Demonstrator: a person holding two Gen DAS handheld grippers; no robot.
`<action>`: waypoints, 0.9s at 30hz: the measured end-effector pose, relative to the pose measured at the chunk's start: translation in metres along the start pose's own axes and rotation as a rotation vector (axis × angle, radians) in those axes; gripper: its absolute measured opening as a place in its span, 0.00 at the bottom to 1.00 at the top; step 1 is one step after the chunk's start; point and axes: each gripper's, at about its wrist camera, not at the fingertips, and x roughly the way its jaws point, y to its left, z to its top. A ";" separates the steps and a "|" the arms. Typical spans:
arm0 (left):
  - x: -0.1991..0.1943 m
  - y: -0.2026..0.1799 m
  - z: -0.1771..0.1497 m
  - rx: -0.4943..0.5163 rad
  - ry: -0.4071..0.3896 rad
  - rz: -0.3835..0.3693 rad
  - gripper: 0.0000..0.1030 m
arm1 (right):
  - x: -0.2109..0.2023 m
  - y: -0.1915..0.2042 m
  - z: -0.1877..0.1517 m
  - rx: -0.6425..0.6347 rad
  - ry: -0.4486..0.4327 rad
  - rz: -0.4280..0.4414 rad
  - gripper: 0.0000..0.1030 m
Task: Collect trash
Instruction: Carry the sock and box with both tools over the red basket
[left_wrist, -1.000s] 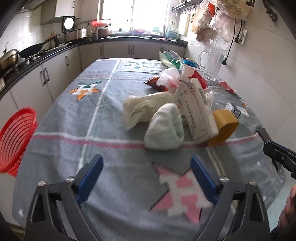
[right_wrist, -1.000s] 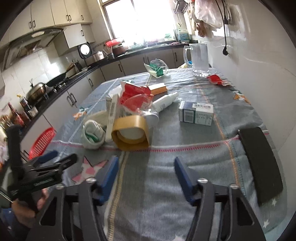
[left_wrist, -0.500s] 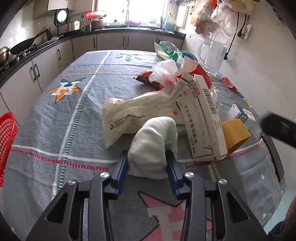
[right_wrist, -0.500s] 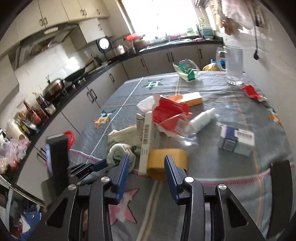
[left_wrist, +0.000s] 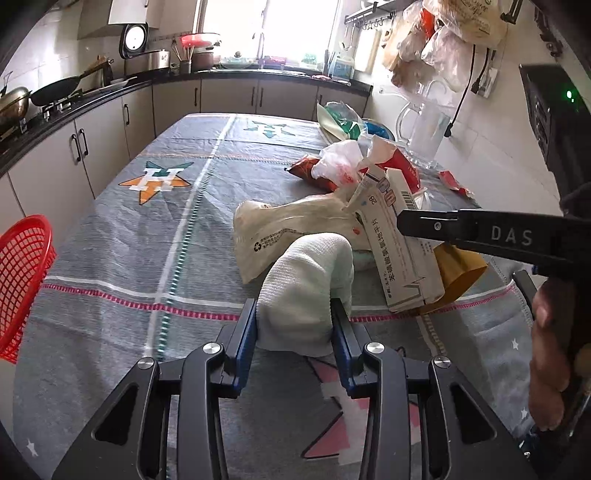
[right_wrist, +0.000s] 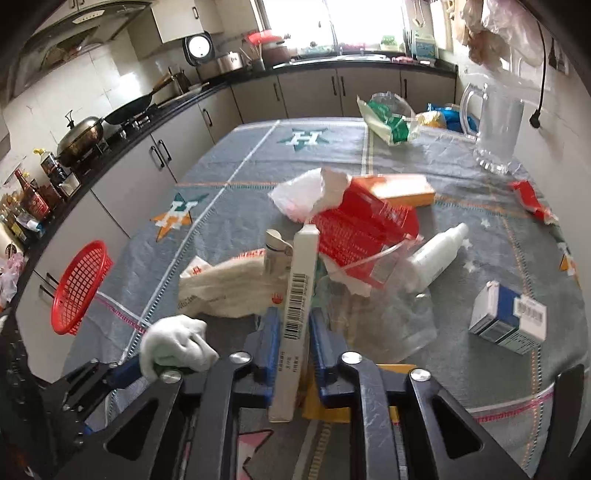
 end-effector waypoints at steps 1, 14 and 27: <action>-0.001 0.001 0.000 -0.002 -0.001 0.001 0.35 | 0.000 0.000 -0.001 -0.003 -0.008 -0.003 0.16; -0.034 0.017 0.005 -0.034 -0.068 0.015 0.35 | -0.043 0.012 -0.015 0.007 -0.102 0.084 0.15; -0.068 0.055 0.002 -0.083 -0.122 0.079 0.35 | -0.049 0.057 -0.020 -0.031 -0.088 0.221 0.15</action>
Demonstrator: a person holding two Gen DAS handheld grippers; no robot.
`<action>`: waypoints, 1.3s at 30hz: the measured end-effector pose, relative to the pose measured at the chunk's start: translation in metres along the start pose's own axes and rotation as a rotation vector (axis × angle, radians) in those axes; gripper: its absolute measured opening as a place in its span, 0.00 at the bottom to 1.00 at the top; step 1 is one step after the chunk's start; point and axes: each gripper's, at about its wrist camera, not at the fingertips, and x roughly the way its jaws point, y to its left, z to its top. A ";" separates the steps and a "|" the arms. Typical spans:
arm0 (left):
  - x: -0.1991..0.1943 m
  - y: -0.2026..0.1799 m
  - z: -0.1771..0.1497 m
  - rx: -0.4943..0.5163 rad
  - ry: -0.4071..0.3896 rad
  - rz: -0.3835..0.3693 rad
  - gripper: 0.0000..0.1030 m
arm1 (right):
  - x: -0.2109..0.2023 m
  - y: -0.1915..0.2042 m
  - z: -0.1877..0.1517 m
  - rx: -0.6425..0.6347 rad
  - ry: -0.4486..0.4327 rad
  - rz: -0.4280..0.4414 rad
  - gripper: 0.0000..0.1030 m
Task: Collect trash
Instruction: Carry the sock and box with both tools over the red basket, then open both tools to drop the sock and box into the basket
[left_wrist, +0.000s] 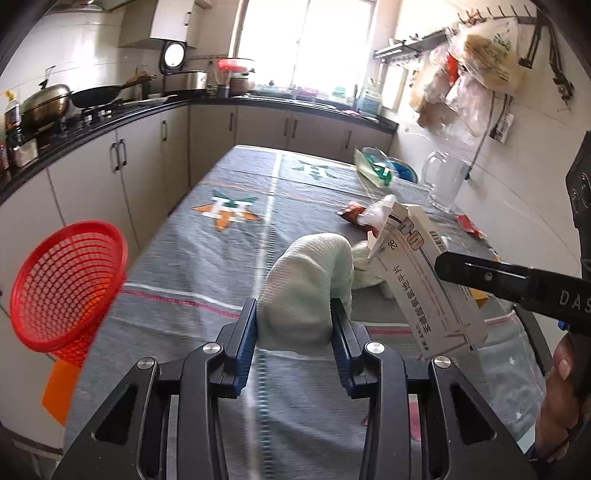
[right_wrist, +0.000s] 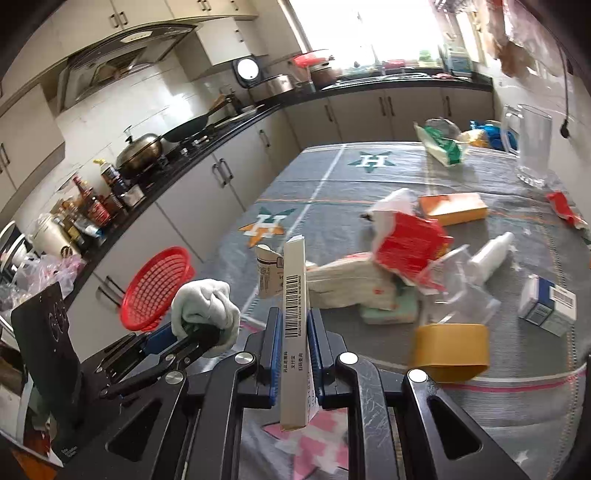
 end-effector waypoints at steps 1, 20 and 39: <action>-0.002 0.005 0.000 -0.007 -0.004 0.009 0.35 | 0.003 0.006 0.001 -0.006 0.005 0.013 0.15; -0.049 0.169 -0.001 -0.246 -0.082 0.253 0.35 | 0.088 0.124 0.024 -0.105 0.125 0.222 0.15; -0.004 0.260 -0.008 -0.369 0.000 0.357 0.35 | 0.211 0.198 0.051 -0.064 0.201 0.300 0.15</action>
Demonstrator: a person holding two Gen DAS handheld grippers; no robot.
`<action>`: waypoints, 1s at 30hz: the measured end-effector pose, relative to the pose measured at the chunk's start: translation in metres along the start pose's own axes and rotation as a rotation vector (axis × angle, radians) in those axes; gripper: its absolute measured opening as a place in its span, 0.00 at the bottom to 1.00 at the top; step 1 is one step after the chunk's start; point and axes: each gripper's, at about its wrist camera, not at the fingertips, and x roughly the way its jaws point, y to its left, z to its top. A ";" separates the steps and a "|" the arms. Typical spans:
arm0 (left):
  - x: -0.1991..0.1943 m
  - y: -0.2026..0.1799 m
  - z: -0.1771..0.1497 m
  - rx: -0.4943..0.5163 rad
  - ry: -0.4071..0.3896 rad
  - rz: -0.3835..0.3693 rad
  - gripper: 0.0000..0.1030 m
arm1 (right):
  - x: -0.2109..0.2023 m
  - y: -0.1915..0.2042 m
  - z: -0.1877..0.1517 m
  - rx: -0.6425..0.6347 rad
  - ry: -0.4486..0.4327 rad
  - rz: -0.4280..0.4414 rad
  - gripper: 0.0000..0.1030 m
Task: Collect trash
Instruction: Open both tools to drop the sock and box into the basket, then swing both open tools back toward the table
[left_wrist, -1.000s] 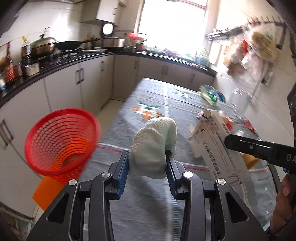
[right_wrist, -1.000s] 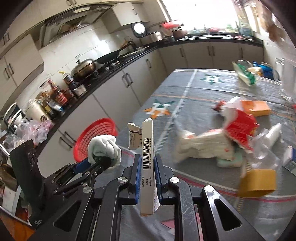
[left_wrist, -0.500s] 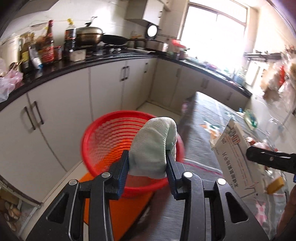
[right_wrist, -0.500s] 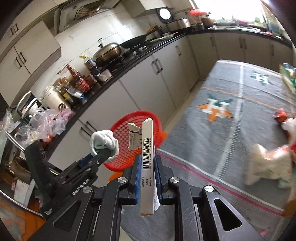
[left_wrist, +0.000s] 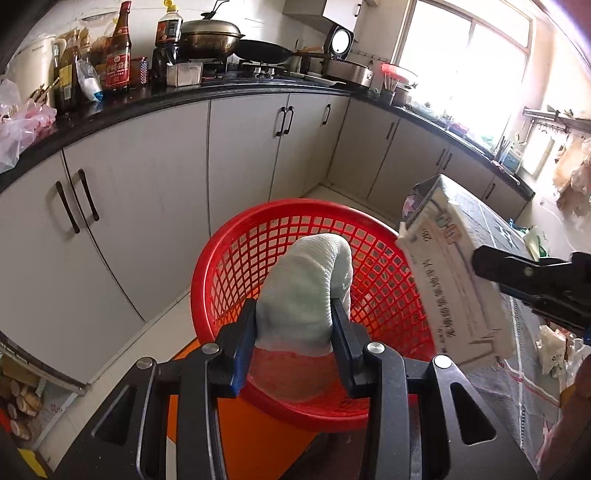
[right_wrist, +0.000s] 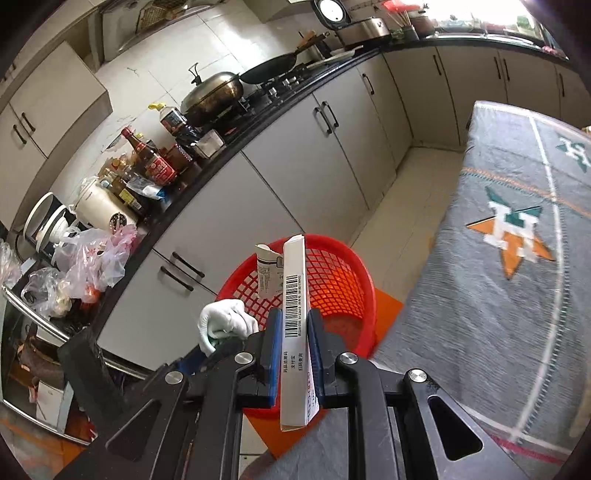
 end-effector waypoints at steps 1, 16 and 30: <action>0.002 0.000 0.000 0.003 0.000 0.004 0.36 | 0.005 0.000 0.001 -0.001 0.003 -0.010 0.15; -0.011 -0.006 -0.002 0.005 -0.027 0.009 0.46 | -0.004 -0.004 -0.006 -0.023 -0.005 -0.014 0.33; -0.092 -0.081 -0.021 0.184 -0.112 -0.077 0.57 | -0.103 -0.028 -0.053 -0.056 -0.114 -0.055 0.33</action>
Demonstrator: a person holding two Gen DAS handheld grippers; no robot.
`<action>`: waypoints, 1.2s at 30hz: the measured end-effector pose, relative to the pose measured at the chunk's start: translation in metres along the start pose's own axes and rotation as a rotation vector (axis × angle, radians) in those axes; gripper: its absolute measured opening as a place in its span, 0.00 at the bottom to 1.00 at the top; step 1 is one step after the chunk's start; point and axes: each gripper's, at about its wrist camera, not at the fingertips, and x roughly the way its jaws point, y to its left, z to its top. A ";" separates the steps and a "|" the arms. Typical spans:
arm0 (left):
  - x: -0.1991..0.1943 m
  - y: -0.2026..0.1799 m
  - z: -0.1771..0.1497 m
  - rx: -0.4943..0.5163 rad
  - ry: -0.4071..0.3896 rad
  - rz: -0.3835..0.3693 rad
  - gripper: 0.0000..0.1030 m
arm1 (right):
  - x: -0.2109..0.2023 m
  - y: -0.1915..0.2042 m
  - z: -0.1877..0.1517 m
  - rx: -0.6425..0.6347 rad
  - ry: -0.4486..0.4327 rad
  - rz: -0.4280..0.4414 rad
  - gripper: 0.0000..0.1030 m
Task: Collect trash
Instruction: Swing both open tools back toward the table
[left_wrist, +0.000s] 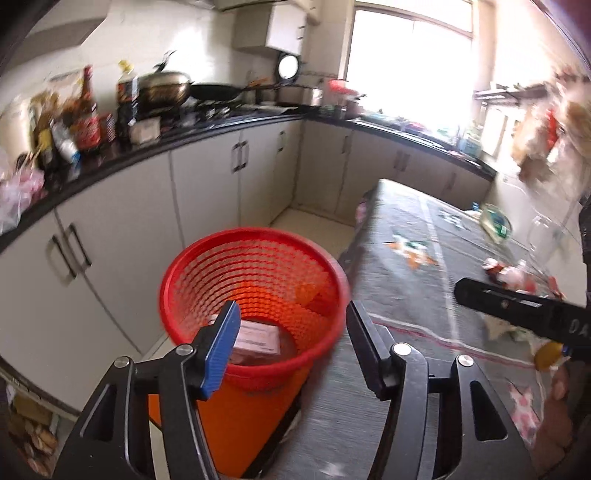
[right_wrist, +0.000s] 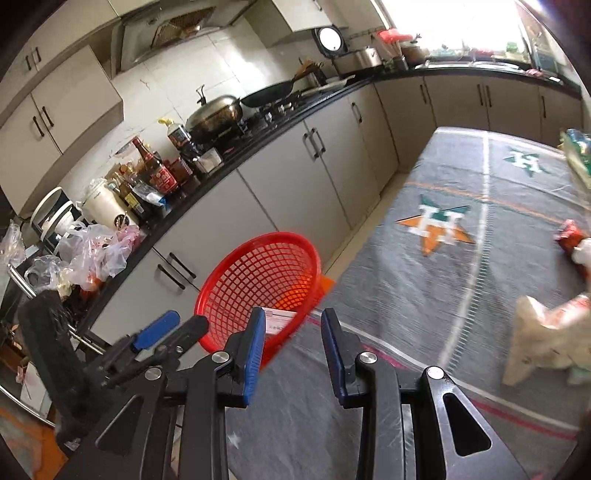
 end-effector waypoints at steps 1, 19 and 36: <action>-0.005 -0.009 0.001 0.017 -0.005 -0.013 0.58 | -0.009 -0.003 -0.003 0.001 -0.013 -0.011 0.33; -0.060 -0.178 0.009 0.312 -0.050 -0.213 0.64 | -0.154 -0.085 -0.045 0.078 -0.249 -0.138 0.40; -0.079 -0.289 0.073 0.595 -0.155 -0.302 0.64 | -0.246 -0.131 -0.059 0.130 -0.435 -0.239 0.40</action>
